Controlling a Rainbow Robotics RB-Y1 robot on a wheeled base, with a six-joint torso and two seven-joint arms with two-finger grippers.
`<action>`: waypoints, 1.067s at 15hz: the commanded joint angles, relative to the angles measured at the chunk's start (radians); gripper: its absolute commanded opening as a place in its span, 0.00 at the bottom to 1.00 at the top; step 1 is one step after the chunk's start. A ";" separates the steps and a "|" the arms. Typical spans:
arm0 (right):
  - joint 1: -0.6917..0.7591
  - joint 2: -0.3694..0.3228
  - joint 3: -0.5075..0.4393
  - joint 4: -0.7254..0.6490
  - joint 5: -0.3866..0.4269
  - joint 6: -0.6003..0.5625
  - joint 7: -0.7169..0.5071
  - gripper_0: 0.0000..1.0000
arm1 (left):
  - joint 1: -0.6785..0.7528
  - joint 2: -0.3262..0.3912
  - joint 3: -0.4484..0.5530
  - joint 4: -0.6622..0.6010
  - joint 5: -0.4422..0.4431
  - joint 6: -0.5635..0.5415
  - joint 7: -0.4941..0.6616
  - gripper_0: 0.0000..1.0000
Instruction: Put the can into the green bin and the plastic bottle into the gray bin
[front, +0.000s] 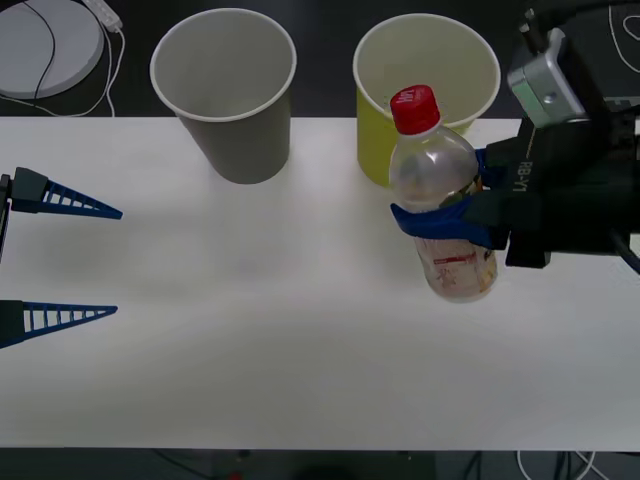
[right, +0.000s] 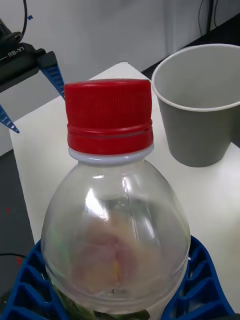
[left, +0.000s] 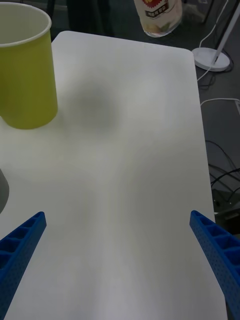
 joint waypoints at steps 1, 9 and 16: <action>-0.124 -0.005 0.084 0.088 0.004 0.001 0.000 0.00 | 0.000 0.000 0.000 0.000 0.000 0.000 0.000 1.00; -0.459 -0.031 0.292 0.307 0.001 -0.006 -0.001 0.00 | 0.000 0.000 0.000 0.000 0.000 0.000 0.000 1.00; -0.693 0.036 0.357 0.467 -0.006 -0.169 -0.001 0.00 | 0.000 0.000 0.000 0.000 0.000 0.000 0.000 1.00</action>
